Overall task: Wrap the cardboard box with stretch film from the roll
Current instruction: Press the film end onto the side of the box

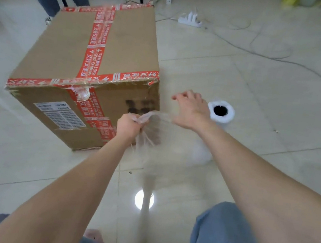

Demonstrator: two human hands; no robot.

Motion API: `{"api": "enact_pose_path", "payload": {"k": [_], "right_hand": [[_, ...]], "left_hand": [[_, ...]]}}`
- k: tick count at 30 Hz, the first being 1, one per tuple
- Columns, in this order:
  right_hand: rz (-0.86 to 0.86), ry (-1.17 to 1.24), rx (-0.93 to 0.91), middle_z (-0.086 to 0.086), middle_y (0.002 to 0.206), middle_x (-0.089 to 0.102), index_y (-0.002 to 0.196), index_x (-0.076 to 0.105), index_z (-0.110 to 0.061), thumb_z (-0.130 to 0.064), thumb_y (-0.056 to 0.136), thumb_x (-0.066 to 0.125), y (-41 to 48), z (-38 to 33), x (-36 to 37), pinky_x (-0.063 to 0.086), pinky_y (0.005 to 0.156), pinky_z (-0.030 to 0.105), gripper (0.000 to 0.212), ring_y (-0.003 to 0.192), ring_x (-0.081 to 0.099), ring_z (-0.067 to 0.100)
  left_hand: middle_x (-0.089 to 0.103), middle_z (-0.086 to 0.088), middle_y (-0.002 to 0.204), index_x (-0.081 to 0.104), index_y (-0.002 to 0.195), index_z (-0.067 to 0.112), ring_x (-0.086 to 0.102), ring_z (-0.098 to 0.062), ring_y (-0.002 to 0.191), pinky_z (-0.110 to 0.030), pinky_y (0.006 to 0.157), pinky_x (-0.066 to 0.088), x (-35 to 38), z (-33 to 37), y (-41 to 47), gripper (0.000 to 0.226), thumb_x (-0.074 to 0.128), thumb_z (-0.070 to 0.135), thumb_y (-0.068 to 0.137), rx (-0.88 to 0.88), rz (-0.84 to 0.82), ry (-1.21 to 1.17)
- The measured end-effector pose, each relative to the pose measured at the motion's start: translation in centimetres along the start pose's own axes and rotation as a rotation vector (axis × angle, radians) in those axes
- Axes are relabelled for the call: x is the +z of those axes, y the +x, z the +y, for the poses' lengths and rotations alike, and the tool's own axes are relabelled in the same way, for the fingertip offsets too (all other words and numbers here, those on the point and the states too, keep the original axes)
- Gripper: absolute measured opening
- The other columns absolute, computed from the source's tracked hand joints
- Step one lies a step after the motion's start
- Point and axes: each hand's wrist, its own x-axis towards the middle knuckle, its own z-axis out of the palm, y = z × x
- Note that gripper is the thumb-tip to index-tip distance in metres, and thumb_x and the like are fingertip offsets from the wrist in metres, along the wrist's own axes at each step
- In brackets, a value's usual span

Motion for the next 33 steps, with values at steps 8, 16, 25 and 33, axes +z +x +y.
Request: {"api": "enact_pose_path", "payload": {"k": [8,16,25,33], "right_hand": [[-0.162,-0.199,0.317,0.007,0.144,0.019,0.137,0.032,-0.038,-0.019,0.085,0.051,-0.7,5.5,0.2,0.031,0.098,0.047,0.058,0.132,0.021,0.04],[-0.091,-0.091,0.461,0.009,0.133,0.029,0.134,0.035,-0.033,-0.06,0.078,0.062,-0.6,5.3,-0.2,0.034,0.073,0.034,0.067,0.112,0.039,0.033],[-0.181,-0.103,0.37,0.007,0.132,0.03,0.132,0.037,-0.037,-0.025,0.081,0.06,-0.5,5.5,-0.9,0.036,0.07,0.034,0.057,0.114,0.04,0.035],[-0.13,-0.174,0.421,0.01,0.13,0.032,0.133,0.036,-0.031,-0.054,0.078,0.066,-0.5,4.9,-0.5,0.034,0.068,0.032,0.067,0.108,0.042,0.034]], "left_hand": [[0.062,-0.003,0.064,0.068,0.074,0.017,0.057,-0.021,0.057,-0.029,0.057,0.048,0.5,-1.1,0.9,0.021,0.06,0.029,0.09,-0.054,0.096,-0.024],[0.065,-0.004,0.074,0.069,0.079,0.018,0.056,-0.018,0.06,-0.025,0.052,0.044,-2.2,-1.7,1.8,0.011,0.062,0.018,0.088,-0.08,0.252,-0.041],[0.059,-0.004,0.082,0.059,0.111,0.008,0.051,-0.014,0.061,-0.022,0.051,0.043,-1.5,-1.5,1.4,0.02,0.048,0.005,0.095,-0.107,0.282,-0.022],[0.059,-0.009,0.09,0.059,0.105,0.01,0.052,-0.017,0.066,-0.023,0.047,0.037,-2.4,-3.2,1.0,0.026,0.038,0.0,0.094,-0.126,0.267,0.028]]}}
